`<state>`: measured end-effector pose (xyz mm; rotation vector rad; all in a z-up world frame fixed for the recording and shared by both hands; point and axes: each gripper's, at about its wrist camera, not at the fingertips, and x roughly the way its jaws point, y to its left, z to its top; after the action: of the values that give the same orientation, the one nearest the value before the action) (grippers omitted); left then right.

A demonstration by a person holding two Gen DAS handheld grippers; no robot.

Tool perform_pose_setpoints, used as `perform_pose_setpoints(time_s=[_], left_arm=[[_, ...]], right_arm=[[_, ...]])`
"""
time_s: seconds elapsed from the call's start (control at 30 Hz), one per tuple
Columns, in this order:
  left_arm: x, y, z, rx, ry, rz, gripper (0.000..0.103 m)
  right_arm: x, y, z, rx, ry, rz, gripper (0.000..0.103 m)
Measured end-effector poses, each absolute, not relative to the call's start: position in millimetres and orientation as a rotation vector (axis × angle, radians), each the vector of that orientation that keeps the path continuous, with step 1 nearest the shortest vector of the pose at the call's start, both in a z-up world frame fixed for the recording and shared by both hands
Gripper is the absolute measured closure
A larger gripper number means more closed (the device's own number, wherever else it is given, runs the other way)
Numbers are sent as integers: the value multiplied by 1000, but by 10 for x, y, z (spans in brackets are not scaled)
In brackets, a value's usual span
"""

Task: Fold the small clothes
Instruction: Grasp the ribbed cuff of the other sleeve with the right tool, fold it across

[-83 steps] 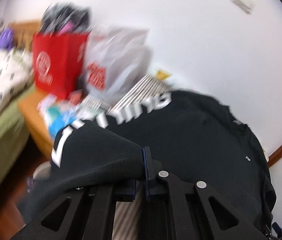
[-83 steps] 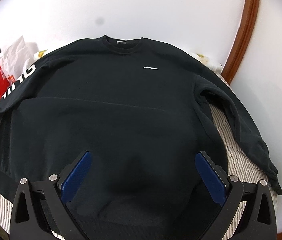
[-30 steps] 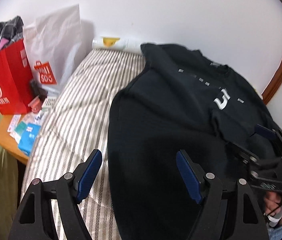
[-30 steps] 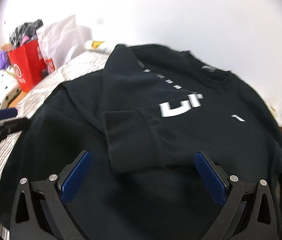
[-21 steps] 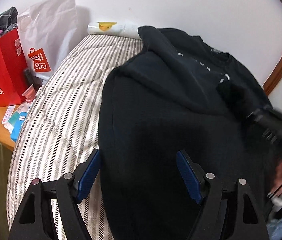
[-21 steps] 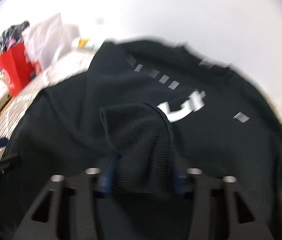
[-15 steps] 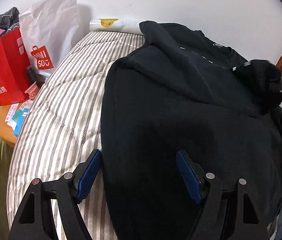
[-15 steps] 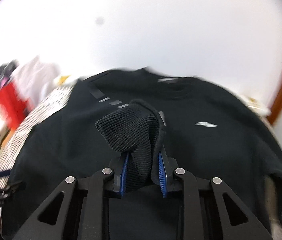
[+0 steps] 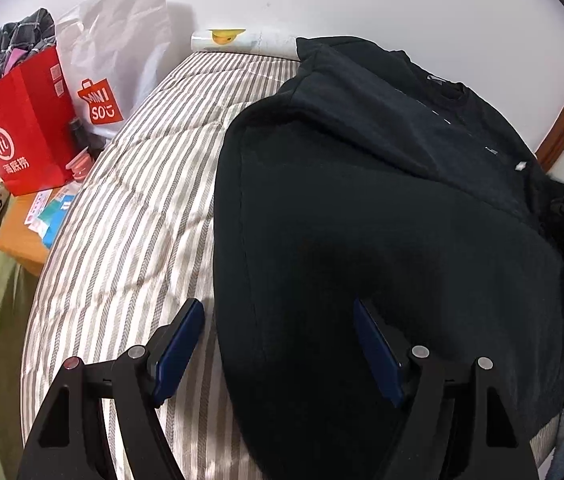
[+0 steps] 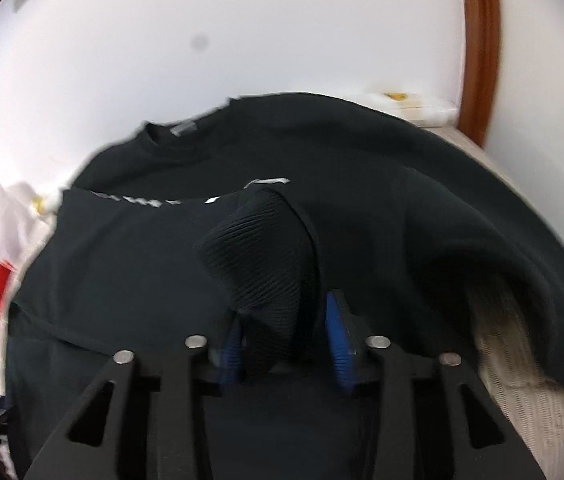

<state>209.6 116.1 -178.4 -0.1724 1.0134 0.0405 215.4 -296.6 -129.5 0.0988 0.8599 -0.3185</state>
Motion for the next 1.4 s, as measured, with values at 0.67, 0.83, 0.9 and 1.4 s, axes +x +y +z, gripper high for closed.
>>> perform_pose_setpoints(time_s=[0.67,0.83,0.9,1.4], left_arm=[[1242,967,-1800,-133,939,24,50],[1206,894,-1795,-126,927,19,73],[1198,930,-1774,-141,919,36,87],[525,1011,-1641,-194,909,-34,92]], right_arm=[[-27,-3280,-1612,104,979,-301,38],[-27,-3236,-1661,161,952,-257,55],[-23,-3239,-1623,189,942,-230,84],[-543,-3166,-1326,119,939,-195,91]])
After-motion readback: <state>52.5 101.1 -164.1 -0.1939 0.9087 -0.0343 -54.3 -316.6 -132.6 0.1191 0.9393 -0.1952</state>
